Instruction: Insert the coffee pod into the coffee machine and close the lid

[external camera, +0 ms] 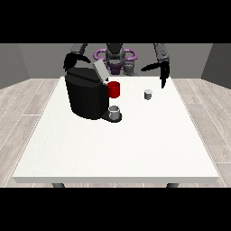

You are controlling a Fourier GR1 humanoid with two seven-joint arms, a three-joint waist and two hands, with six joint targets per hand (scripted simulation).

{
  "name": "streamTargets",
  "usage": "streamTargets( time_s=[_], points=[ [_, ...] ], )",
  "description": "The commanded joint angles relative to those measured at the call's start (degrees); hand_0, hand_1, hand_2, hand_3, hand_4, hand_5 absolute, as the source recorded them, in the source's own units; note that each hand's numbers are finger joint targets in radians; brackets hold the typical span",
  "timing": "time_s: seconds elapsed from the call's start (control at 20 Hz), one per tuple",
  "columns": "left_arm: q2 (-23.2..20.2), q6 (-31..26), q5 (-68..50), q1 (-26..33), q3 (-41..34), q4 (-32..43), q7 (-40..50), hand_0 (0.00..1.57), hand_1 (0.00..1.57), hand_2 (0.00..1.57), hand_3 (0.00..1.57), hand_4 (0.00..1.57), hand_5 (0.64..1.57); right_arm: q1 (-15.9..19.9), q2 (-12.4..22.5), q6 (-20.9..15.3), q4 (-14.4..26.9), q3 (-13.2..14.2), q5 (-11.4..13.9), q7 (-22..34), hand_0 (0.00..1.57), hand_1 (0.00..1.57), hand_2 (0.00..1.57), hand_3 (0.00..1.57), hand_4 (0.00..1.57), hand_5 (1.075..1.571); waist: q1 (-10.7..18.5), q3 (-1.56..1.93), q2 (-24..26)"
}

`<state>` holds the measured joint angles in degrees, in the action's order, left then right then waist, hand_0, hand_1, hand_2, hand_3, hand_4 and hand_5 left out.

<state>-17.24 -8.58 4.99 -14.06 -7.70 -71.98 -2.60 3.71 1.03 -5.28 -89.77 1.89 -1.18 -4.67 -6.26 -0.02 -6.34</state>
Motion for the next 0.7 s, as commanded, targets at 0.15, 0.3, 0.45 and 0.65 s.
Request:
streamTargets(
  time_s=[0.15, 0.3, 0.45, 0.65],
  points=[
    [-3.00, -1.13, 2.25, -7.73, -1.49, 10.45, 1.59, 0.00, 0.00, 0.00, 0.00, 0.00, 1.571, 3.16, -0.79, -2.61, 3.36, -1.05, 2.98, 0.12, 0.00, 0.00, 0.00, 0.00, 0.40, 1.571, 0.02, 0.01, -2.68],
    [-1.03, 0.90, 6.78, -6.84, 2.22, 10.79, -0.81, 0.00, 0.00, 0.00, 0.00, 0.00, 1.571, 8.12, 2.56, -1.32, 7.00, 3.98, -0.19, 3.11, 0.00, 0.00, 0.00, 0.00, 0.39, 1.571, 1.97, 0.02, -3.25],
    [-0.19, 1.30, 9.40, -8.45, 3.95, 13.50, -1.29, 0.00, 0.00, 0.00, 0.00, 0.00, 1.571, 8.09, -0.28, -4.69, 9.74, 1.72, 2.75, 0.94, 0.00, 0.00, 0.00, 0.00, 0.41, 1.571, 2.02, 0.01, -2.97],
    [-0.41, 2.73, 12.55, -9.88, 4.50, 17.30, -2.14, 0.00, 0.00, 0.46, 0.00, 0.00, 1.571, 8.38, 2.65, -1.76, 11.34, 3.64, 0.92, 1.86, 0.00, 0.00, 0.00, 0.00, 0.42, 1.571, 1.03, 0.01, -2.07]
  ],
)
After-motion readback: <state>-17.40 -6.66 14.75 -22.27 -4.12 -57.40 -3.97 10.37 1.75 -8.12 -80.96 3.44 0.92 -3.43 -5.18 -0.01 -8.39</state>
